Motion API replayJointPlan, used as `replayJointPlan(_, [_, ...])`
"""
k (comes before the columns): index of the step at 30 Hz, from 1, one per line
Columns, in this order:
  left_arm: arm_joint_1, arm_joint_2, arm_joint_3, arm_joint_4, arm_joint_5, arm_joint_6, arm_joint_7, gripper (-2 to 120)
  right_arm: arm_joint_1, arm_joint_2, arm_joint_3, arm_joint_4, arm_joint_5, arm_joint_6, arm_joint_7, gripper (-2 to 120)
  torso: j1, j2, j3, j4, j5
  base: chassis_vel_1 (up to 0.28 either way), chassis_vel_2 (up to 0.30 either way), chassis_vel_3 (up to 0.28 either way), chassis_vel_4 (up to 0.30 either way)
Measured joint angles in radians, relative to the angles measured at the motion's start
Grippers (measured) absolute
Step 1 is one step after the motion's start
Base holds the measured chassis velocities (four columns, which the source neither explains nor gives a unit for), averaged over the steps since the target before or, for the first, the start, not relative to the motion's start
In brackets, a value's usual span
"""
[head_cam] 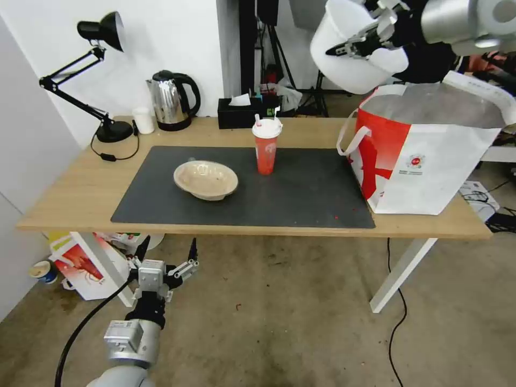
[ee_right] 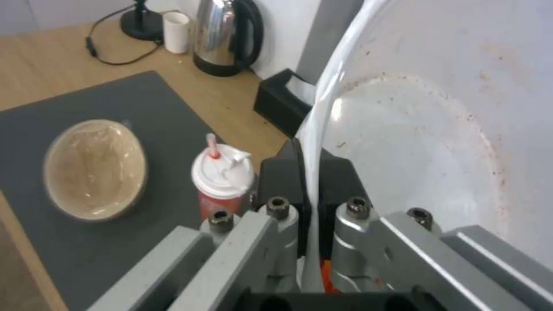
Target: Pick up the trash from the table and place it into the takeout bag.
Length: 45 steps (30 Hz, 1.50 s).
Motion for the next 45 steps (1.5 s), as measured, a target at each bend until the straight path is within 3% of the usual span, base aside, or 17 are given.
replayJointPlan(17, [0.000,0.000,0.000,0.000,0.000,0.000,0.000,100,-0.083,-0.103,0.055,-0.044,-0.072,0.000,-0.026,0,0.000,0.000,0.000,-0.0002,0.0002,0.000,0.000,0.000,0.000])
replayJointPlan(29, [0.000,0.000,0.000,0.000,0.000,0.000,0.000,100,-0.319,-0.179,0.243,-0.042,-0.108,0.000,-0.029,0,0.000,0.000,0.000,0.0000,0.0002,0.000,0.000,0.000,0.000])
replayJointPlan(45, [0.000,0.000,0.000,0.000,0.000,0.000,0.000,100,-0.544,-0.204,0.413,-0.025,-0.173,0.001,-0.041,0,0.000,0.000,0.000,-0.0002,0.0001,0.000,0.000,0.000,0.000])
